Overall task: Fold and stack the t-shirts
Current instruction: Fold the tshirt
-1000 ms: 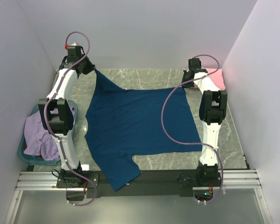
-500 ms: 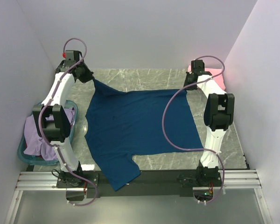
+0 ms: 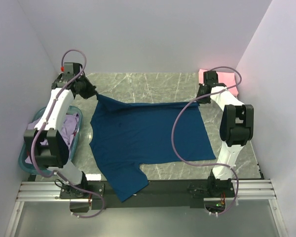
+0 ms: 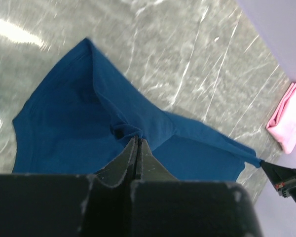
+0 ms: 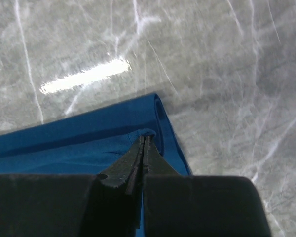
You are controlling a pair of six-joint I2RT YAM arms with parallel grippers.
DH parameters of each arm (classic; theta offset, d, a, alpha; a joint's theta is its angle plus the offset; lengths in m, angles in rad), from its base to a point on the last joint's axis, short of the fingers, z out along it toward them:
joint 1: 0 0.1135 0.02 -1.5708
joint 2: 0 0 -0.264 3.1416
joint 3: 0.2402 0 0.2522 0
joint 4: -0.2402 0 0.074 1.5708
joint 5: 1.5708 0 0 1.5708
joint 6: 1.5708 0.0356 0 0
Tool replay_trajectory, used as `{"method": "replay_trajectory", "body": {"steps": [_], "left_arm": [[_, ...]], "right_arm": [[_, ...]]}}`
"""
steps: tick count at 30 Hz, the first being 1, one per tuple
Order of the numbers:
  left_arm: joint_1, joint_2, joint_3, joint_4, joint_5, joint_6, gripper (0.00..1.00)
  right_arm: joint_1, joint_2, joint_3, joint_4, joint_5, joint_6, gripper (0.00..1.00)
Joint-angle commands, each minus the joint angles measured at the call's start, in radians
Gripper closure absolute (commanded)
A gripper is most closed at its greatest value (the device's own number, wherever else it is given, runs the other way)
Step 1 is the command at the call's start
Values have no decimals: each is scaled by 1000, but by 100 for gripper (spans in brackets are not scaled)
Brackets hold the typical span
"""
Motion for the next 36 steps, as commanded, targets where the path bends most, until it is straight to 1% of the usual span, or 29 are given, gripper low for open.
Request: {"method": "replay_trajectory", "body": {"steps": [1,9,13,14,17,24,27,36], "left_arm": [[5,-83,-53,-11,5,-20,99],[5,-206,-165,-13,-6,-57,99],[5,-258,-260,-2,10,-81,99],[5,-266,-277,9,25,-84,99],[3,-301,-358,15,30,-94,99],[5,-394,-473,12,13,-121,99],[5,-414,-505,10,4,-132,99],[5,-438,-541,15,-9,-153,99]], "right_arm": [[-7,-72,-39,49,44,18,100],[-7,-102,-121,75,70,45,100],[-7,-106,-153,98,93,49,100],[-32,-106,-157,101,97,51,100],[-33,-101,-177,118,87,58,100],[-32,-84,-202,133,64,77,100],[-33,-84,-205,135,60,80,100],[-33,-132,-207,115,28,103,100]]}}
